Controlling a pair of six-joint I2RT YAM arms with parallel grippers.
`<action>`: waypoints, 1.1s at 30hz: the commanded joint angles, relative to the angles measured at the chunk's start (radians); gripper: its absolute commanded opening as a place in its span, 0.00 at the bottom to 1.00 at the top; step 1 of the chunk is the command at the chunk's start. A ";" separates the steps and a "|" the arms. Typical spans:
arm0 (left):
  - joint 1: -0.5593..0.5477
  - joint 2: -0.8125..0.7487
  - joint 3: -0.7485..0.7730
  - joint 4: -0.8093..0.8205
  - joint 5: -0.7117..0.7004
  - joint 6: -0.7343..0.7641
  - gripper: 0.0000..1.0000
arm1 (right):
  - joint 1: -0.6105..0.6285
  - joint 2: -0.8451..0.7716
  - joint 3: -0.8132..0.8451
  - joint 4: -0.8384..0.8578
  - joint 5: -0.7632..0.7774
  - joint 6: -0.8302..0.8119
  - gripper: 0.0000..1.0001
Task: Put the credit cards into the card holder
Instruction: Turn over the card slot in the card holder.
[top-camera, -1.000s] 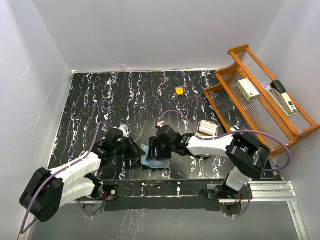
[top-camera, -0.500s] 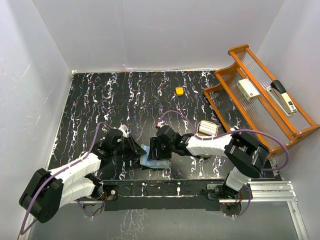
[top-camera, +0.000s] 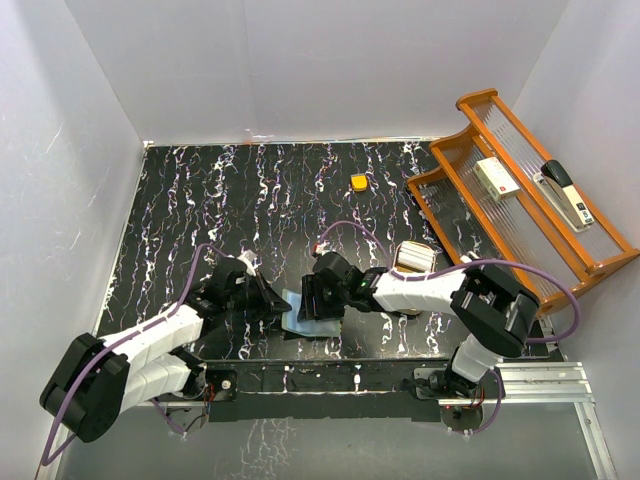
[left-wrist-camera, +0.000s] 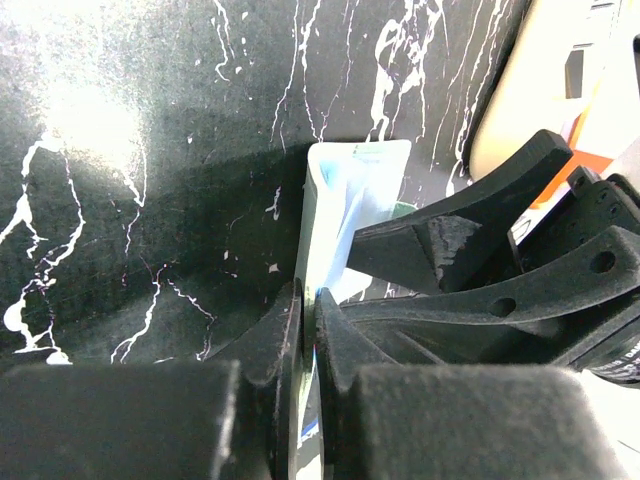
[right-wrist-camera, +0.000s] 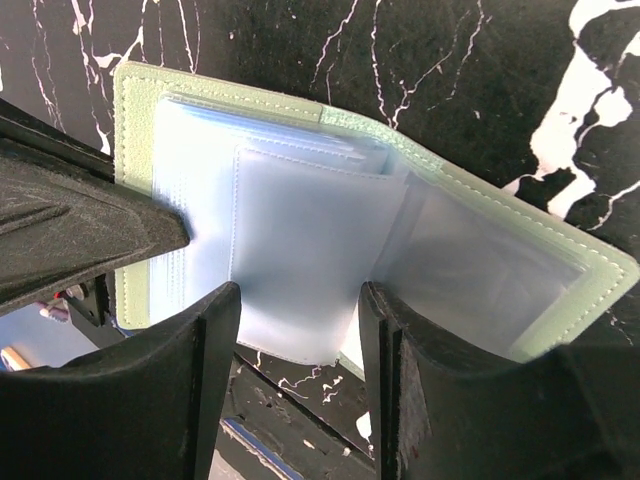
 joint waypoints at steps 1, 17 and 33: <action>0.001 -0.010 0.015 0.001 0.021 0.008 0.00 | 0.003 -0.041 -0.004 -0.067 0.069 -0.020 0.49; 0.000 -0.112 0.189 -0.280 -0.075 0.130 0.00 | 0.003 -0.337 0.027 -0.191 0.146 -0.012 0.48; 0.001 -0.107 0.172 -0.227 -0.028 0.086 0.00 | 0.018 -0.177 0.062 -0.018 0.038 0.033 0.65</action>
